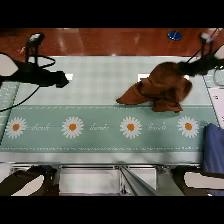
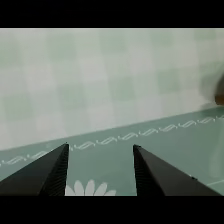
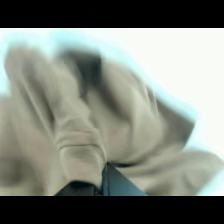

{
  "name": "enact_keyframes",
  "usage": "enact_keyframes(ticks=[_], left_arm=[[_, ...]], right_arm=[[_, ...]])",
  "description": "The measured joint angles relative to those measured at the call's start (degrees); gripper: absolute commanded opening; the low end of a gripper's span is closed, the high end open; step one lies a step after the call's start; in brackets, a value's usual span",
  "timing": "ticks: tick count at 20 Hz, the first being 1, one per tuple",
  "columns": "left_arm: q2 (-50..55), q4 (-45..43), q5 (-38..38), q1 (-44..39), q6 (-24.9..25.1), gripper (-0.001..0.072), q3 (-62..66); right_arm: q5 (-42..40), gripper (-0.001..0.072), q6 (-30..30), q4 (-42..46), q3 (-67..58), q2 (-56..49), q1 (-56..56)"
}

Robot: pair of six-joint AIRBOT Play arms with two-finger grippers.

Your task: Fold the shirts.

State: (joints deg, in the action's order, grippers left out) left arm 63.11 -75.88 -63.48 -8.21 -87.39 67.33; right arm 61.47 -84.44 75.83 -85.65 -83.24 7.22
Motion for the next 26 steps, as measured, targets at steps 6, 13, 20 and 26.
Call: enact_keyframes(ticks=[6,13,20,26], left_arm=[[-17.1,2.7,-0.3,1.1,-3.9,0.0493,-14.8],[-24.7,7.8,5.3,1.4,-3.9,0.0494,-25.6],[-26.1,8.2,7.2,9.2,-2.1,0.0494,-23.1],[-26.8,9.0,6.0,12.0,-1.9,0.0494,-22.4]], right_arm=[[-0.7,0.0023,2.4,-4.2,-18.3,11.9,-2.7],[1.7,0.0023,3.2,-5.6,-30.8,17.8,-11.1],[9.4,0.0024,2.2,-5.8,-18.6,16.9,-29.0],[-0.3,0.0024,-1.2,-8.4,-1.3,5.4,-43.0]])
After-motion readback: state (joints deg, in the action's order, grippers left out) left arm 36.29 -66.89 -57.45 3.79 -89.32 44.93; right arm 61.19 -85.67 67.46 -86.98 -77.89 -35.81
